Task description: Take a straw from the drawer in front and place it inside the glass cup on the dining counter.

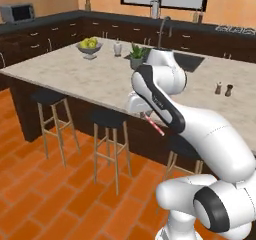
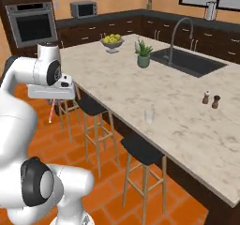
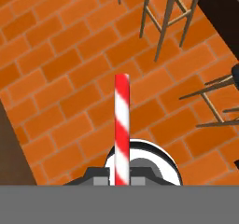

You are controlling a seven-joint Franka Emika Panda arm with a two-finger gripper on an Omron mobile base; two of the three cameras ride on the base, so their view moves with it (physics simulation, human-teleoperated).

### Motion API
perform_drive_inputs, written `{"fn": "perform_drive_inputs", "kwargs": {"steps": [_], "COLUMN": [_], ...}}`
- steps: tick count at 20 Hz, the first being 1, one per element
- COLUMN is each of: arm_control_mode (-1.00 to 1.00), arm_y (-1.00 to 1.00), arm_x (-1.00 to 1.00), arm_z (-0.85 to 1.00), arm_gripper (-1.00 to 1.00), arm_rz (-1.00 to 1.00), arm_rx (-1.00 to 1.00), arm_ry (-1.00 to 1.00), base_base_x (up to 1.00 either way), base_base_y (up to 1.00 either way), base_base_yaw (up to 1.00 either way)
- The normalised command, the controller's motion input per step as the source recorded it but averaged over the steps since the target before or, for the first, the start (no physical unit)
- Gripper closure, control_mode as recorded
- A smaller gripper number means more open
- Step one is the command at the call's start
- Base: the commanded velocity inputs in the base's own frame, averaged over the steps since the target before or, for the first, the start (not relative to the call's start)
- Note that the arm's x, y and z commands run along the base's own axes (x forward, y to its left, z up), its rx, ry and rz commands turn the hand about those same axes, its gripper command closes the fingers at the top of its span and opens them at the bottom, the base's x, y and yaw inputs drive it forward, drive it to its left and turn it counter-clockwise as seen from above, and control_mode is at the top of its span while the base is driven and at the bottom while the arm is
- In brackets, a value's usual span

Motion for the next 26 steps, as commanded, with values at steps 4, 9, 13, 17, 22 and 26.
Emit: {"fn": "perform_drive_inputs", "kwargs": {"steps": [4,9,13,17,22,26], "arm_control_mode": [1.00,1.00,1.00,1.00,1.00,1.00], "arm_y": [0.00,0.00,0.00,0.00,0.00,0.00], "arm_x": [0.00,0.00,0.00,0.00,0.00,0.00], "arm_z": [0.00,0.00,0.00,0.00,0.00,0.00], "arm_gripper": [1.00,1.00,1.00,1.00,1.00,1.00], "arm_rz": [0.00,0.00,0.00,0.00,0.00,0.00], "arm_rx": [0.00,0.00,0.00,0.00,0.00,0.00], "arm_ry": [0.00,0.00,0.00,0.00,0.00,0.00], "base_base_x": [0.25,0.25,0.26,0.29,0.53,0.82], "base_base_y": [0.53,0.51,0.53,0.51,0.38,0.38], "base_base_yaw": [-0.68,-0.71,-0.72,-0.71,-0.61,-0.53]}}
